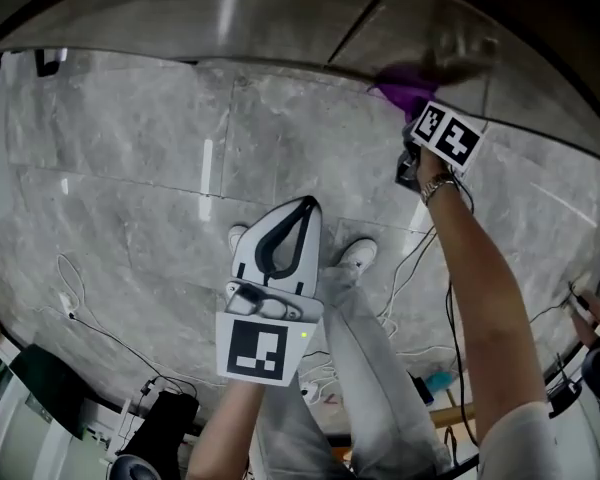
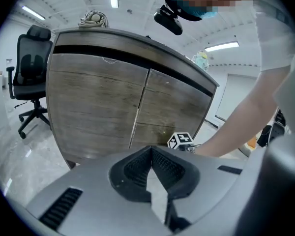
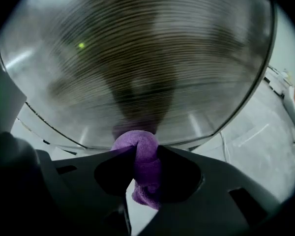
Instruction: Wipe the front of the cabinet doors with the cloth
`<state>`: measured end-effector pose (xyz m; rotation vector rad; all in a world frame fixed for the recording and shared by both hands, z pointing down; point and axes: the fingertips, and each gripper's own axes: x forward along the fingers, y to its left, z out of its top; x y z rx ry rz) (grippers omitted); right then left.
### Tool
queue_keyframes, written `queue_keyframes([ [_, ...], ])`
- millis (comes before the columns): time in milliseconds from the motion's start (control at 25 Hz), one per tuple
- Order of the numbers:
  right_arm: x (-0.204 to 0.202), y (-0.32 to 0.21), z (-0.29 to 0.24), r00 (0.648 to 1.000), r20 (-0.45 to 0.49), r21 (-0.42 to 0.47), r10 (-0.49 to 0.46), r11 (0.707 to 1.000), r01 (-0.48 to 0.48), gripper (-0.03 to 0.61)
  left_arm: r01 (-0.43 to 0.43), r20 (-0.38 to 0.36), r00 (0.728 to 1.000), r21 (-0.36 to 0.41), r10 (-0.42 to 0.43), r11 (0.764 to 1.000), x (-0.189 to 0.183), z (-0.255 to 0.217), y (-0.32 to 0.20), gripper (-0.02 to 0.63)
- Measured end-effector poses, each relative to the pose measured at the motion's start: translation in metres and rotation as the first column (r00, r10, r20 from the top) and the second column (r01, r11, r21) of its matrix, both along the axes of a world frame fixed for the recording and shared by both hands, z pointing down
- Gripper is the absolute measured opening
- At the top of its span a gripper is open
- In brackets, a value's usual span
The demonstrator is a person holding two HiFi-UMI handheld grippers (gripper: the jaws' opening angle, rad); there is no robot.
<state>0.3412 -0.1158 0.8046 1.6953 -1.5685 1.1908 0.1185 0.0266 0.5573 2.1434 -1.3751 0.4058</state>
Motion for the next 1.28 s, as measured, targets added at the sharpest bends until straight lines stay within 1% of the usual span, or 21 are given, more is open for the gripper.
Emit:
queue_keyframes([
  [80,0.036,0.006,-0.002,0.999,-0.035,-0.01,0.022,1.0,-0.022,0.118,-0.006,-0.006,1.0,0.007,0.006,1.0,0.006,0.0,-0.008,0.006],
  [200,0.089,0.012,-0.009,0.993,-0.078,-0.005,0.086,0.996,-0.087,0.118,-0.04,-0.008,0.999,0.018,0.041,0.999,0.019,-0.002,-0.018,0.006],
  [320,0.133,0.019,-0.022,0.983,-0.112,0.007,0.145,0.989,-0.146,0.118,-0.077,-0.009,0.997,0.016,0.077,0.997,0.033,-0.004,-0.017,0.006],
  [440,0.163,0.028,-0.041,0.969,-0.119,0.03,0.215,0.977,-0.213,0.118,-0.112,-0.007,0.994,0.007,0.112,0.994,0.043,-0.008,-0.012,0.006],
  [520,0.17,0.036,-0.055,0.961,-0.102,0.04,0.257,0.966,-0.254,0.118,-0.135,-0.001,0.991,0.008,0.135,0.991,0.047,-0.016,-0.012,0.006],
  [600,0.167,0.045,-0.068,0.961,-0.079,0.036,0.266,0.964,-0.264,0.118,-0.16,0.007,0.987,0.018,0.16,0.987,0.051,-0.029,-0.014,0.006],
  [720,0.158,0.059,-0.091,0.971,-0.061,0.019,0.229,0.973,-0.228,0.118,-0.205,0.019,0.979,0.034,0.205,0.978,0.06,-0.052,-0.015,0.006],
  [800,0.152,0.066,-0.112,0.976,-0.035,0.018,0.217,0.976,-0.216,0.118,-0.261,0.048,0.965,0.043,0.258,0.964,0.065,-0.068,-0.012,0.006],
  [880,0.14,0.07,-0.138,0.975,0.019,0.03,0.221,0.975,-0.221,0.118,-0.322,0.094,0.944,0.047,0.316,0.946,0.065,-0.083,-0.008,0.006],
  [920,0.132,0.069,-0.152,0.977,0.042,0.041,0.21,0.977,-0.211,0.118,-0.332,0.104,0.94,0.042,0.326,0.942,0.062,-0.09,-0.006,0.006],
  [1000,0.112,0.063,-0.177,0.987,0.062,0.063,0.149,0.986,-0.152,0.118,-0.307,0.099,0.947,0.019,0.304,0.951,0.049,-0.103,-0.007,0.006],
  [1080,0.092,0.064,-0.203,0.996,0.058,0.078,0.074,0.994,-0.078,0.118,-0.267,0.1,0.959,0.005,0.266,0.964,0.035,-0.116,-0.011,0.006],
  [1160,0.074,0.07,-0.231,0.998,0.058,0.101,0.013,0.995,-0.019,0.118,-0.227,0.125,0.967,0.023,0.222,0.974,0.022,-0.133,-0.018,0.006],
  [1200,0.064,0.073,-0.246,0.998,0.062,0.126,-0.019,0.992,0.011,0.118,-0.197,0.133,0.973,0.039,0.19,0.98,0.015,-0.143,-0.023,0.006],
  [1280,0.045,0.077,-0.278,0.994,0.069,0.197,-0.084,0.978,0.069,0.118,-0.114,0.124,0.987,0.073,0.105,0.991,0.001,-0.165,-0.033,0.006],
])
